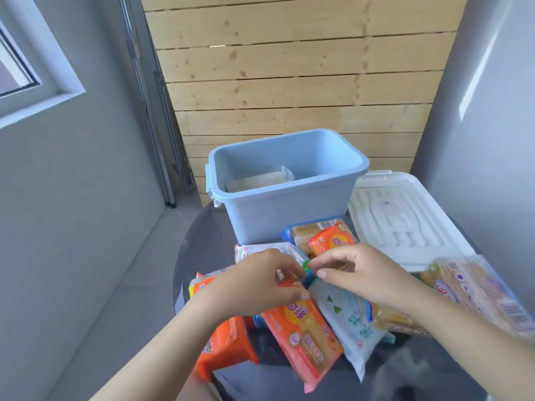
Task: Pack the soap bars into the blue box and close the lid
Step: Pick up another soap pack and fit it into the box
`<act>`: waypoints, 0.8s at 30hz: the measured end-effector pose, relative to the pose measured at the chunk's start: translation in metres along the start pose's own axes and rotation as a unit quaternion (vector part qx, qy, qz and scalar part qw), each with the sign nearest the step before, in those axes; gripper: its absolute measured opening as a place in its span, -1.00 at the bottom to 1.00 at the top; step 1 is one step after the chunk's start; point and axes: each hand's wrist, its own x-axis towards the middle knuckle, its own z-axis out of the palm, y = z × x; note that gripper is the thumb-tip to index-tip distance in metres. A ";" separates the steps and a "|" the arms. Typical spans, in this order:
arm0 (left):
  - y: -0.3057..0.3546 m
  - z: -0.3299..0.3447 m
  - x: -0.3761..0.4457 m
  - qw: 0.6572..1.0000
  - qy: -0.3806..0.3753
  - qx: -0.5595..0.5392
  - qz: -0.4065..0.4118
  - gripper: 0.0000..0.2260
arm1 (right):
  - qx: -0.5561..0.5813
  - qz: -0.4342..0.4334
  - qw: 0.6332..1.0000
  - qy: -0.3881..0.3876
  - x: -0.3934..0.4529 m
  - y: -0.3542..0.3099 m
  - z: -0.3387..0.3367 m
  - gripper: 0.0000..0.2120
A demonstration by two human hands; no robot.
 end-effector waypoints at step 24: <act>0.010 0.000 -0.010 0.990 0.059 -0.094 -0.092 -0.78 | -0.079 -0.098 0.992 -0.023 -0.004 0.010 0.026 -0.69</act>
